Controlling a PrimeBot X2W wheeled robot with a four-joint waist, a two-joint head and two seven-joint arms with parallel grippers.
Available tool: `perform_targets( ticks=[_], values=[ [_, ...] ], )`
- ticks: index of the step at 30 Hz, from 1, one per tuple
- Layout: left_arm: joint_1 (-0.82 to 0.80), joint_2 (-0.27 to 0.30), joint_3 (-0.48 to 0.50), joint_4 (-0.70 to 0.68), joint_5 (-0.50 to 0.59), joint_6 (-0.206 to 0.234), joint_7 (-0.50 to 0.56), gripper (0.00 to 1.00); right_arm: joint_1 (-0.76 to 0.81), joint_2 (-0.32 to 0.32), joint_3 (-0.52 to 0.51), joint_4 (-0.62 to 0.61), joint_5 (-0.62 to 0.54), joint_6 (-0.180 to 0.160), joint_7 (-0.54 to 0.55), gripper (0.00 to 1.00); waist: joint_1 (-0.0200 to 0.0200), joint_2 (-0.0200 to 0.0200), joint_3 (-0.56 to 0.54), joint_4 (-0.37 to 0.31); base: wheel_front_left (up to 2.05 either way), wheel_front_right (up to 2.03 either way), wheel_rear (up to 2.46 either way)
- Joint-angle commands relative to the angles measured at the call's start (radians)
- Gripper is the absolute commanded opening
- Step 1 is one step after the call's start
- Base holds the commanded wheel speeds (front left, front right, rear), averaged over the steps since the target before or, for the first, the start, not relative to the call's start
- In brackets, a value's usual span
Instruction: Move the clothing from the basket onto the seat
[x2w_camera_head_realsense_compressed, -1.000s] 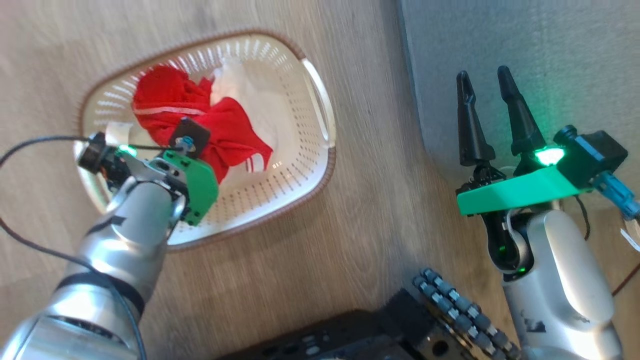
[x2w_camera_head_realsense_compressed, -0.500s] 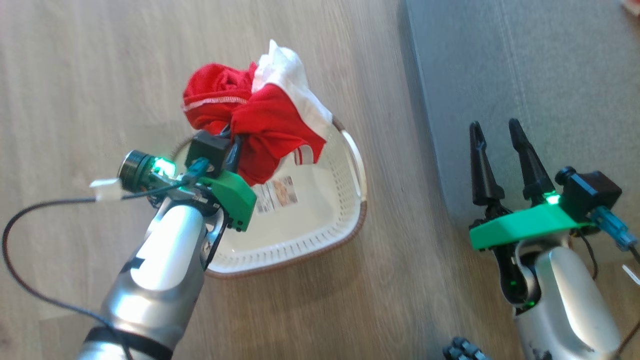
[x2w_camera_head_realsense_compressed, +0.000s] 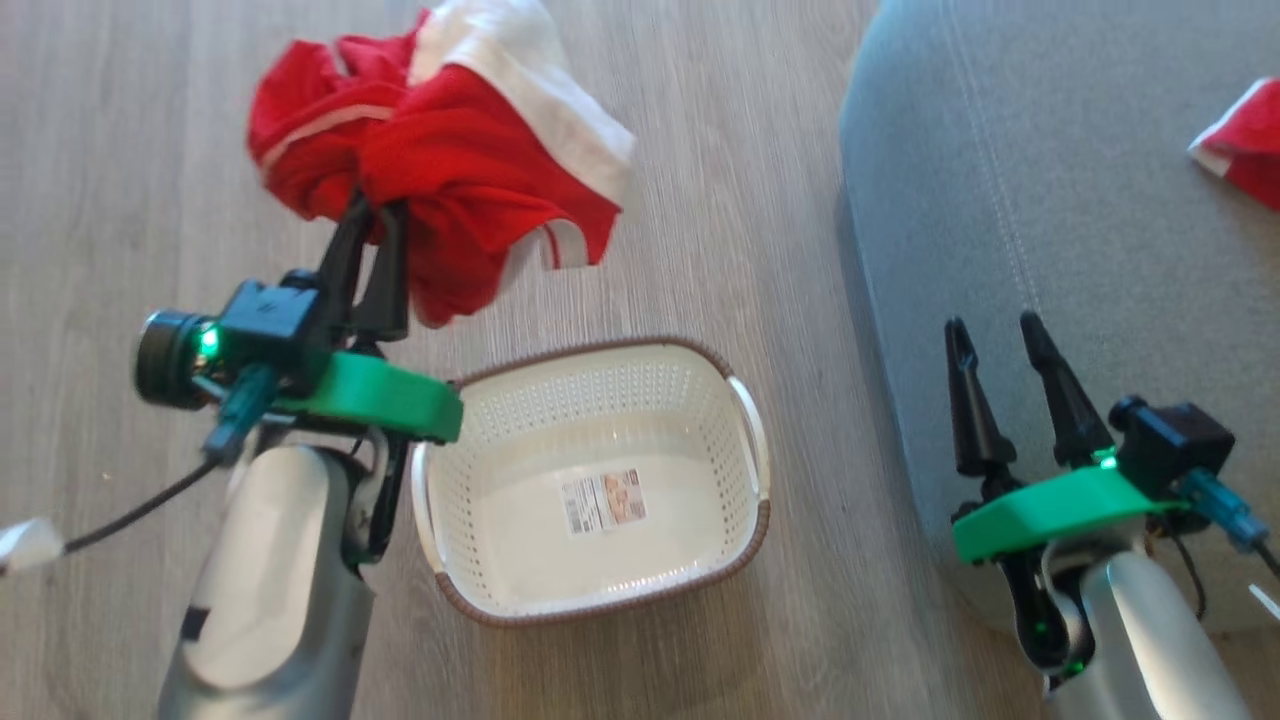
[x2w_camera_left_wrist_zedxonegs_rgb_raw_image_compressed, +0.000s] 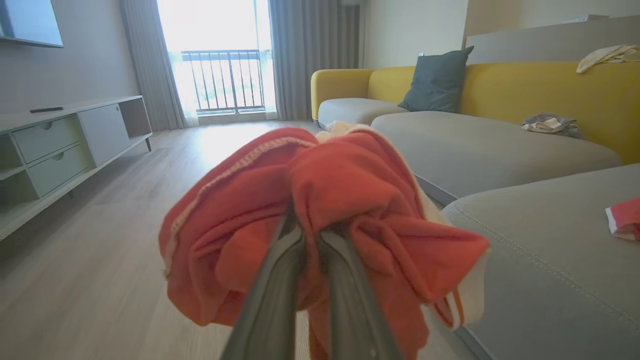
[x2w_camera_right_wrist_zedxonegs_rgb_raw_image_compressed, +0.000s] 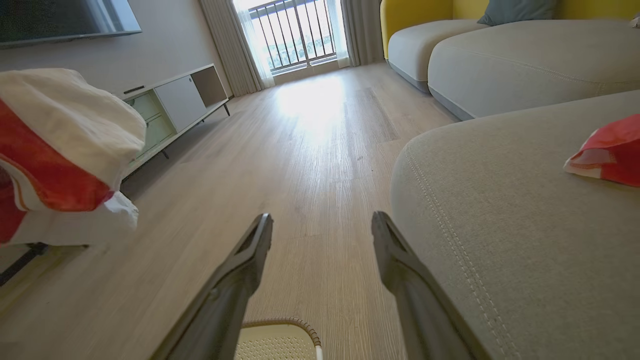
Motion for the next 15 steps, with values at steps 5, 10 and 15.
perform_targets(
  ticks=[5,10,15],
  values=[
    [0.016,-0.001,0.085,-0.152,0.013,-0.021,-0.012,0.00,0.025,-0.018,0.047,-0.050,-0.011,0.000,-0.002,1.00,0.0001,-0.0001,-0.069,0.015,0.00,0.00,0.00],
    [0.046,-0.004,0.084,-0.260,0.012,-0.050,-0.012,0.00,0.052,-0.017,0.053,-0.072,-0.011,0.000,-0.002,1.00,0.0001,-0.0001,-0.105,0.020,0.00,0.00,0.00],
    [0.075,-0.005,0.011,-0.343,0.009,-0.080,-0.012,0.00,0.074,-0.016,0.059,-0.084,-0.002,0.000,-0.002,1.00,0.0001,-0.0001,-0.126,0.029,0.00,0.00,0.00]
  ],
)
